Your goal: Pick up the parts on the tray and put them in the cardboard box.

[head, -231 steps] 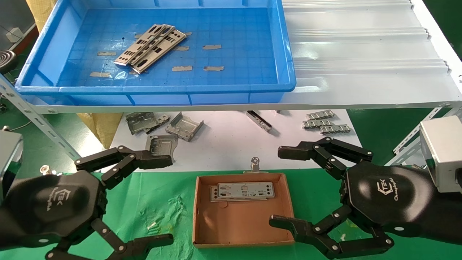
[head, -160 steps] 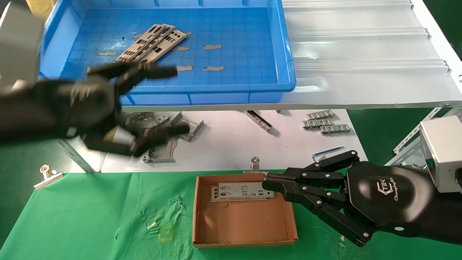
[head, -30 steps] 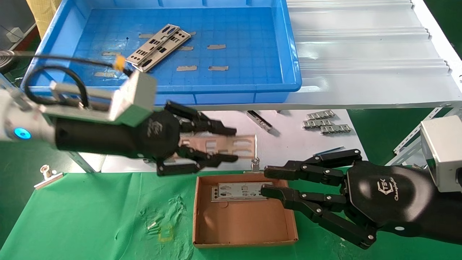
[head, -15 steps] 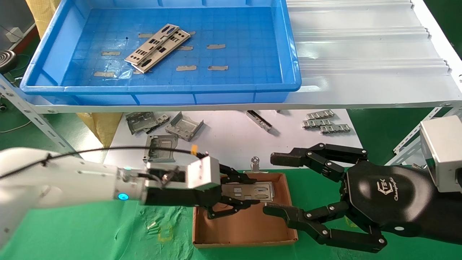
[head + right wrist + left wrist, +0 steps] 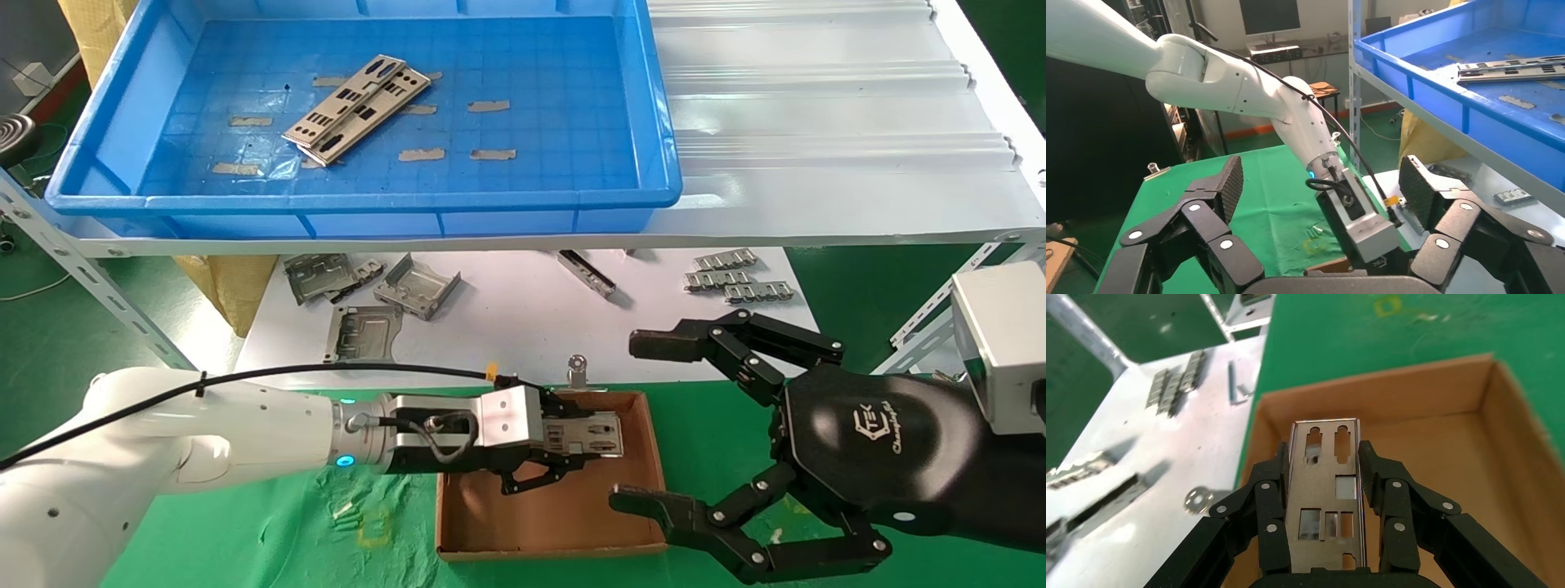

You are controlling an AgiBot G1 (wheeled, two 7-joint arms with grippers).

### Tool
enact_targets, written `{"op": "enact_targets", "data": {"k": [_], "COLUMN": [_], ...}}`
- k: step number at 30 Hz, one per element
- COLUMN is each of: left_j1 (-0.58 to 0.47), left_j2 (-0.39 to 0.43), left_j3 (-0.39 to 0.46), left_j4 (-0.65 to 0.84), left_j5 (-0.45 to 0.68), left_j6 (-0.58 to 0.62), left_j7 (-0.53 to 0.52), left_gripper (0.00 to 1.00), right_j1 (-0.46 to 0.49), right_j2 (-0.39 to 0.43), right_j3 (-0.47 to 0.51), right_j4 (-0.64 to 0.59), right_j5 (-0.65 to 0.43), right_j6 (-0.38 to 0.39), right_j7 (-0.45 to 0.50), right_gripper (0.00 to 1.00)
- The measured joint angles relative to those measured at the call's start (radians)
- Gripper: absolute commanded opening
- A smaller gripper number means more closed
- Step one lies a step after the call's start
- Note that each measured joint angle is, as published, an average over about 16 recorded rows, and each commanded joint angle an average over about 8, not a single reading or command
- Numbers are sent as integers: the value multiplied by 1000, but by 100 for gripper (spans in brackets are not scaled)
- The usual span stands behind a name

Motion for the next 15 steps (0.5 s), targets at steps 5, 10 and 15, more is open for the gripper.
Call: {"op": "enact_targets", "data": {"k": [5,10,15], "left_j1": [-4,-2,-1], "left_j2": [18,25,26], "left_j3": [6,16,30], "left_j4": [39,57,63], "left_j5": [-8,-22,-38], "left_j6": [-16,-27,-35], "left_j7": [37,49,50], "left_gripper": [86,100,100], "right_j1": [0,0,0], "right_j2": [0,0,0], "right_j3": [0,0,0], "right_j4": [0,0,0], "right_j5": [0,0,0], "right_j6": [0,0,0], "right_j7": [0,0,0], "right_gripper": [100,100,100]}}
